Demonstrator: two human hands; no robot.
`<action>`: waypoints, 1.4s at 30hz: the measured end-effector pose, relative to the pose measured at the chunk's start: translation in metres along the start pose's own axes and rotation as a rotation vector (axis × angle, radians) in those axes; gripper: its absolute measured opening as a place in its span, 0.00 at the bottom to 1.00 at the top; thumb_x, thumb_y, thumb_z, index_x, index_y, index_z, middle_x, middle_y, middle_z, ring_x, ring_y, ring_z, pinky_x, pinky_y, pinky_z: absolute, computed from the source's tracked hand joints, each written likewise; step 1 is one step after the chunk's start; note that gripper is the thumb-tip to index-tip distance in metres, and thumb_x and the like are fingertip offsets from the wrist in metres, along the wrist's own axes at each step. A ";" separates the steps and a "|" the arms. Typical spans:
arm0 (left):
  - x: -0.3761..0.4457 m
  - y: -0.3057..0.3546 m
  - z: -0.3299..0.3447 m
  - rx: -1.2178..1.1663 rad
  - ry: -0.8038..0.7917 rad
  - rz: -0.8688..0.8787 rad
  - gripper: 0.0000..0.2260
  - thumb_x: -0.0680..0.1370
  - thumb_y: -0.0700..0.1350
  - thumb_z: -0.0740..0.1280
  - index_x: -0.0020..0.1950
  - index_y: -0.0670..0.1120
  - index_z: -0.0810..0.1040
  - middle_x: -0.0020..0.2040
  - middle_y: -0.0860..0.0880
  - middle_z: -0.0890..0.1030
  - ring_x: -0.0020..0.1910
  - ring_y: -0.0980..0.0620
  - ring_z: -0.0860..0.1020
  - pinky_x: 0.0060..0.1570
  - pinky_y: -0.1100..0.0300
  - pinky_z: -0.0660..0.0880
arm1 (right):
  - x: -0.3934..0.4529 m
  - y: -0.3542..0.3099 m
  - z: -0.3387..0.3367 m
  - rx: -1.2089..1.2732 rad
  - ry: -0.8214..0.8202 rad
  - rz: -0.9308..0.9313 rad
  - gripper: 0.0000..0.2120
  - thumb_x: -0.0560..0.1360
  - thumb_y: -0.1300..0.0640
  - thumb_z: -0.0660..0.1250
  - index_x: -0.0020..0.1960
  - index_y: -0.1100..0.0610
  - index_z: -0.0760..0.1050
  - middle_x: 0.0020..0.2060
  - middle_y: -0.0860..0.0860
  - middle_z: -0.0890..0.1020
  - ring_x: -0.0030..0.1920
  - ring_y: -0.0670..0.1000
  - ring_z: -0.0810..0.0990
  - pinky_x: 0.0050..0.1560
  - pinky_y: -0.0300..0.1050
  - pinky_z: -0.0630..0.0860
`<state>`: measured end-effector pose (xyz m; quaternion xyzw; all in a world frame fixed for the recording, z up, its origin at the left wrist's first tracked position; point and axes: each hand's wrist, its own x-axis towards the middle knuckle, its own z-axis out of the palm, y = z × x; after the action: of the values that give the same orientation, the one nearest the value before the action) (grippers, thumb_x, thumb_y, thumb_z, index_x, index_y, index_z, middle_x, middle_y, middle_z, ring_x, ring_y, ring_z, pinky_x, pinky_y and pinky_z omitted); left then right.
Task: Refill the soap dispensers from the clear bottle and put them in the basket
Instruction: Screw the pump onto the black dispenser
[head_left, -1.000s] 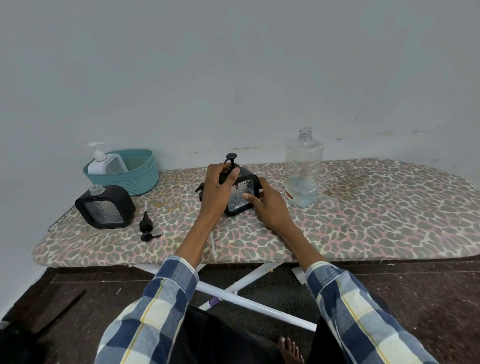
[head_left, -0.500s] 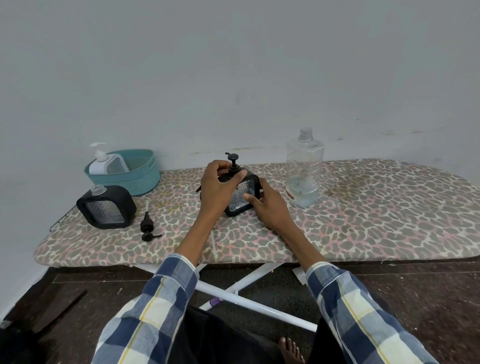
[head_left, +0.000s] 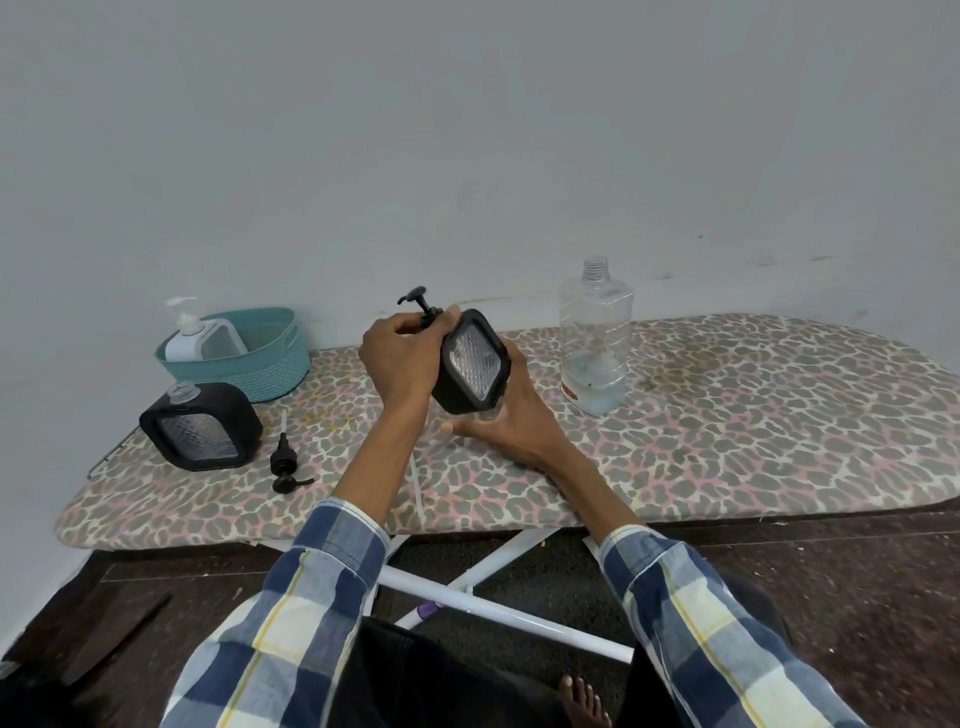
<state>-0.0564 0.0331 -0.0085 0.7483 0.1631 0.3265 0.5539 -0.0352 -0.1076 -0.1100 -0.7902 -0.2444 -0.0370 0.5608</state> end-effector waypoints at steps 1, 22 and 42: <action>0.000 0.005 0.001 -0.020 -0.002 0.000 0.12 0.71 0.55 0.83 0.45 0.49 0.88 0.41 0.54 0.87 0.38 0.59 0.84 0.40 0.65 0.79 | -0.001 -0.001 -0.003 0.044 0.004 0.018 0.58 0.66 0.37 0.84 0.82 0.45 0.49 0.75 0.46 0.69 0.69 0.47 0.76 0.69 0.43 0.75; -0.020 0.031 -0.001 0.024 -0.388 0.251 0.10 0.80 0.47 0.76 0.57 0.44 0.87 0.54 0.51 0.88 0.56 0.56 0.85 0.56 0.63 0.80 | 0.000 -0.014 -0.007 1.452 -0.315 0.343 0.43 0.75 0.24 0.63 0.72 0.60 0.77 0.60 0.62 0.82 0.47 0.62 0.87 0.39 0.51 0.87; -0.035 0.011 0.008 0.064 -0.249 0.310 0.11 0.74 0.51 0.79 0.53 0.48 0.89 0.51 0.55 0.89 0.55 0.57 0.85 0.62 0.50 0.81 | 0.004 -0.005 -0.001 1.389 -0.216 0.454 0.36 0.82 0.30 0.60 0.67 0.62 0.75 0.45 0.60 0.79 0.31 0.55 0.77 0.26 0.44 0.77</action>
<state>-0.0780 0.0019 -0.0103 0.8163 -0.0137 0.3076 0.4888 -0.0335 -0.1064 -0.1043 -0.2834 -0.0959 0.3213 0.8985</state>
